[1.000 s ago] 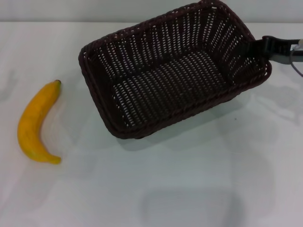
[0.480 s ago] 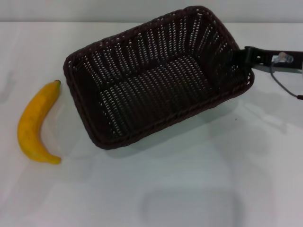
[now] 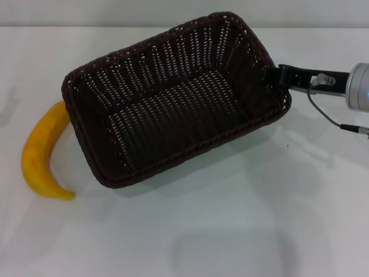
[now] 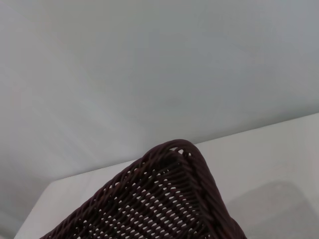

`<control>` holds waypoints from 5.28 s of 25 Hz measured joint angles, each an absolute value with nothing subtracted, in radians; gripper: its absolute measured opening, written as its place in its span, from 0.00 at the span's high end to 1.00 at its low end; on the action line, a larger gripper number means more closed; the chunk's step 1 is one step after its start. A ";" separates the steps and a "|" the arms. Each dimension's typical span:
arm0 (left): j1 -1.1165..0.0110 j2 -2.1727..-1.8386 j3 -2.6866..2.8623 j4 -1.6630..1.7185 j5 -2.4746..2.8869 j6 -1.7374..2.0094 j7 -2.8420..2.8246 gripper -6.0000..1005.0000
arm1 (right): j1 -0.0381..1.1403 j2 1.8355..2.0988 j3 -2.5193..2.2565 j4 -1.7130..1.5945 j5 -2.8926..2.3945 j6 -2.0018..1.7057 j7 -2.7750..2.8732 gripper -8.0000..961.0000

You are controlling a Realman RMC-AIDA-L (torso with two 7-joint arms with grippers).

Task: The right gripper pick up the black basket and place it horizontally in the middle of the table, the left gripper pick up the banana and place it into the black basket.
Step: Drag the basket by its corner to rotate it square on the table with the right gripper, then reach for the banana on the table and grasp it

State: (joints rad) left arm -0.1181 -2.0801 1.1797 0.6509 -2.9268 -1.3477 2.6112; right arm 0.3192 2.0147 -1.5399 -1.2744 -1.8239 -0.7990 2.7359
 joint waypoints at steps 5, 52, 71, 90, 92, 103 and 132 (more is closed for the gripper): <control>-0.118 -2.080 1.181 0.649 -2.927 -1.348 2.611 0.12 | 0.313 2.015 -1.576 -1.274 -1.817 -0.743 2.736 0.80; -0.115 -2.080 1.186 0.646 -2.927 -1.342 2.588 0.12 | 0.260 2.011 -1.677 -1.247 -1.761 -0.553 2.739 0.81; -0.109 -2.080 1.185 0.643 -2.925 -1.338 2.588 0.12 | 0.192 2.008 -1.663 -1.328 -1.630 -0.344 2.418 0.35; -0.131 -2.083 1.185 0.651 -2.926 -1.338 2.563 0.12 | 0.355 2.008 -1.707 -1.002 -2.000 0.295 2.465 0.34; -0.136 -2.082 1.183 0.648 -2.927 -1.337 2.563 0.12 | 0.363 2.007 -1.707 -0.957 -2.141 0.351 2.624 0.34; -0.148 -2.079 1.178 0.650 -2.927 -1.290 2.562 0.12 | 0.369 2.007 -1.809 -0.826 -2.647 0.599 2.861 0.34; 0.027 -2.080 1.189 1.223 -2.207 -0.788 1.898 0.12 | 0.368 2.012 -1.877 -0.597 -2.432 0.970 2.842 0.36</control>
State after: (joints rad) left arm 0.0267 -2.0798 1.1885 1.2228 -2.2074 -0.7883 1.8980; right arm 0.3683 2.0125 -1.8774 -0.5969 -2.4316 0.9699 2.8424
